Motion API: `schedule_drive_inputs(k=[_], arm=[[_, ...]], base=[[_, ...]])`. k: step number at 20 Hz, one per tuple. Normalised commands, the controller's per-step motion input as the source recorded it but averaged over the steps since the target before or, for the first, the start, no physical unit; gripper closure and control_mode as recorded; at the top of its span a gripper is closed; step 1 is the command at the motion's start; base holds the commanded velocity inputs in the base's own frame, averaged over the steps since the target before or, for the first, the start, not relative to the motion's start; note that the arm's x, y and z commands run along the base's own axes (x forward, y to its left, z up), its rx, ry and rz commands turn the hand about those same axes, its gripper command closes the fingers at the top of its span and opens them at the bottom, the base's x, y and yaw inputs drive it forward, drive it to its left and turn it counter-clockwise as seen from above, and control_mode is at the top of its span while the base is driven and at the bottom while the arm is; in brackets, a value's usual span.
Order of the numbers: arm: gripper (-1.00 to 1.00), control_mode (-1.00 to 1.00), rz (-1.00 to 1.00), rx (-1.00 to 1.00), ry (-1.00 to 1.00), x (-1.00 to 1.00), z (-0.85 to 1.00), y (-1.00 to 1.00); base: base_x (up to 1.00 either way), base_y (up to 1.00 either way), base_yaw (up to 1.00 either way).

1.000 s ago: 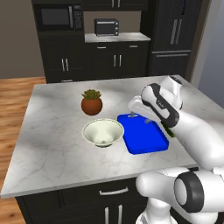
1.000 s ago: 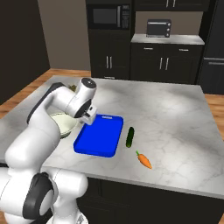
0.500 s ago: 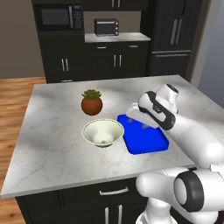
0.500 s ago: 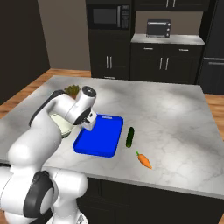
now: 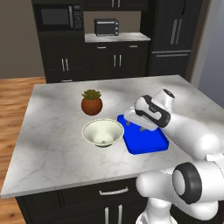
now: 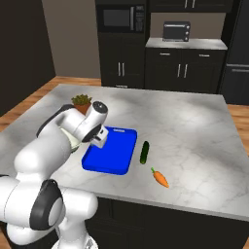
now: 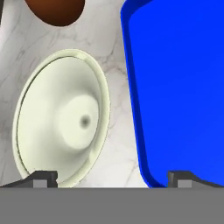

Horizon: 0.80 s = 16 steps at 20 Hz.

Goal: Place the two vegetables and bowl onto the tray for setting up a vegetable dip station.

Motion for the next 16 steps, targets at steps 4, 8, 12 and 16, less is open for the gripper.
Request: schedule_drive_inputs(k=[4, 8, 12, 16], arm=[[-1.0, -1.0, 0.0, 0.01, -0.02, 0.06, -0.06, 0.03], [-1.0, -1.0, 0.0, 0.0, 0.0, 0.11, -0.01, 0.11], [-1.0, -1.0, 0.0, 0.0, 0.0, 0.09, 0.0, 0.14], [-1.0, -1.0, 0.0, 0.0, 0.0, 0.04, -0.01, 0.2]], base=[[0.0, 0.0, 0.0], [0.0, 0.0, 0.0], [0.0, 0.0, 0.0], [0.0, 0.0, 0.0]])
